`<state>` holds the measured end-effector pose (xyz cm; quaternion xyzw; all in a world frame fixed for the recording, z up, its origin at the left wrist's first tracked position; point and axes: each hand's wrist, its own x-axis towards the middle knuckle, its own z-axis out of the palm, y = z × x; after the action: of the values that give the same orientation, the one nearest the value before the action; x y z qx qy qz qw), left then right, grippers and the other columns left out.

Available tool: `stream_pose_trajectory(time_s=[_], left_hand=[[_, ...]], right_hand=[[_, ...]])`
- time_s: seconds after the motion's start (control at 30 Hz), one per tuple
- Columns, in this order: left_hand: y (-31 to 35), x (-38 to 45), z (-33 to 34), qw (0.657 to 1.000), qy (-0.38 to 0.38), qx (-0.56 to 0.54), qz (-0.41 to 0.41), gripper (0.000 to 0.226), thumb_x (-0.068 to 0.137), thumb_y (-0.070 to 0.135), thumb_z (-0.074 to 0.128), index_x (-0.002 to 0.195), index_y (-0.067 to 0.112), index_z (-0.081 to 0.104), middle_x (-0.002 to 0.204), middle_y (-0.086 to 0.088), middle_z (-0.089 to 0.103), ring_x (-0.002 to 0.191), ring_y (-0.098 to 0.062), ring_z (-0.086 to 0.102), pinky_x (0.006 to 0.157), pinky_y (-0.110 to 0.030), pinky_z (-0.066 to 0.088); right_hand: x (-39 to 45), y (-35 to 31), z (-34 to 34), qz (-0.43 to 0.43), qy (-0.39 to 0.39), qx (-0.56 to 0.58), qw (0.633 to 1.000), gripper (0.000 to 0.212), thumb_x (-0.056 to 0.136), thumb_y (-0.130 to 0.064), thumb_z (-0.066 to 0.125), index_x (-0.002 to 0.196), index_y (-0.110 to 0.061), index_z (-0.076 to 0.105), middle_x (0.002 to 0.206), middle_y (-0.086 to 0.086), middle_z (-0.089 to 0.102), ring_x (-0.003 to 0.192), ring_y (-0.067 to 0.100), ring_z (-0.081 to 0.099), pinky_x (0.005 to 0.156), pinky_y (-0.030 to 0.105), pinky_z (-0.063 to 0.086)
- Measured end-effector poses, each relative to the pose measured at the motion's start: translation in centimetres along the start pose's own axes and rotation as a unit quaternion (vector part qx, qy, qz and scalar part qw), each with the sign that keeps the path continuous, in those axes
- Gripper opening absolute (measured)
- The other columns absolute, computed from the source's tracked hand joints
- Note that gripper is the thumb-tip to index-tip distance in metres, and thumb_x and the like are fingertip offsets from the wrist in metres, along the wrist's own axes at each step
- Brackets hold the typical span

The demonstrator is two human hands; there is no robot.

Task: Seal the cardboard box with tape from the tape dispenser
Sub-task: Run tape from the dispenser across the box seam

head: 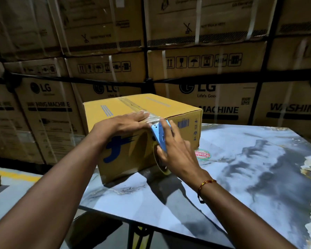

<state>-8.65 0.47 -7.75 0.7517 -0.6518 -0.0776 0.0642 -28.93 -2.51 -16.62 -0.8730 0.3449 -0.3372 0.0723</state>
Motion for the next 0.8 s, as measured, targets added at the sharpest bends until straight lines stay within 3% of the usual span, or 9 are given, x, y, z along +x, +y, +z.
stream_pose_trajectory(time_s=[0.17, 0.5, 0.63, 0.8], left_hand=[[0.0, 0.2, 0.0, 1.0, -0.002, 0.026, 0.009, 0.1, 0.074, 0.072, 0.043, 0.16, 0.035, 0.01, 0.17, 0.005, 0.003, 0.156, -0.019, 0.007, 0.125, -0.05, 0.011], [-0.2, 0.1, 0.6, 0.998, 0.038, 0.041, 0.011, 0.082, 0.092, 0.071, 0.045, 0.16, 0.038, 0.013, 0.17, 0.008, 0.006, 0.155, -0.021, 0.014, 0.124, -0.049, 0.015], [-0.2, -0.1, 0.5, 0.998, 0.038, 0.04, 0.017, 0.09, 0.084, 0.077, 0.043, 0.16, 0.038, 0.013, 0.17, 0.009, 0.007, 0.155, -0.021, 0.015, 0.123, -0.05, 0.017], [-0.1, -0.1, 0.6, 0.998, 0.043, 0.043, 0.01, 0.099, 0.073, 0.082, 0.035, 0.16, 0.039, 0.012, 0.17, 0.009, 0.007, 0.155, -0.022, 0.016, 0.122, -0.052, 0.019]], right_hand=[[-0.2, 0.6, -0.8, 0.011, -0.023, 0.025, 0.999, 0.073, 0.097, -0.039, 0.058, 0.153, -0.042, 0.01, 0.145, 0.001, 0.035, 0.106, 0.039, 0.057, 0.087, 0.045, 0.048], [-0.5, 0.7, -2.1, 0.052, -0.072, 0.03, 0.996, 0.07, 0.098, -0.036, 0.058, 0.152, -0.045, 0.013, 0.136, 0.004, 0.039, 0.104, 0.034, 0.049, 0.086, 0.044, 0.047], [-1.9, 0.8, -2.8, 0.057, -0.063, 0.018, 0.996, 0.069, 0.098, -0.041, 0.056, 0.147, -0.051, 0.009, 0.131, 0.0, 0.037, 0.096, 0.033, 0.05, 0.074, 0.046, 0.056], [-2.3, 0.3, -3.4, 0.055, -0.068, -0.023, 0.996, 0.07, 0.098, -0.042, 0.054, 0.149, -0.049, 0.007, 0.128, 0.003, 0.036, 0.088, 0.034, 0.053, 0.078, 0.047, 0.054]])
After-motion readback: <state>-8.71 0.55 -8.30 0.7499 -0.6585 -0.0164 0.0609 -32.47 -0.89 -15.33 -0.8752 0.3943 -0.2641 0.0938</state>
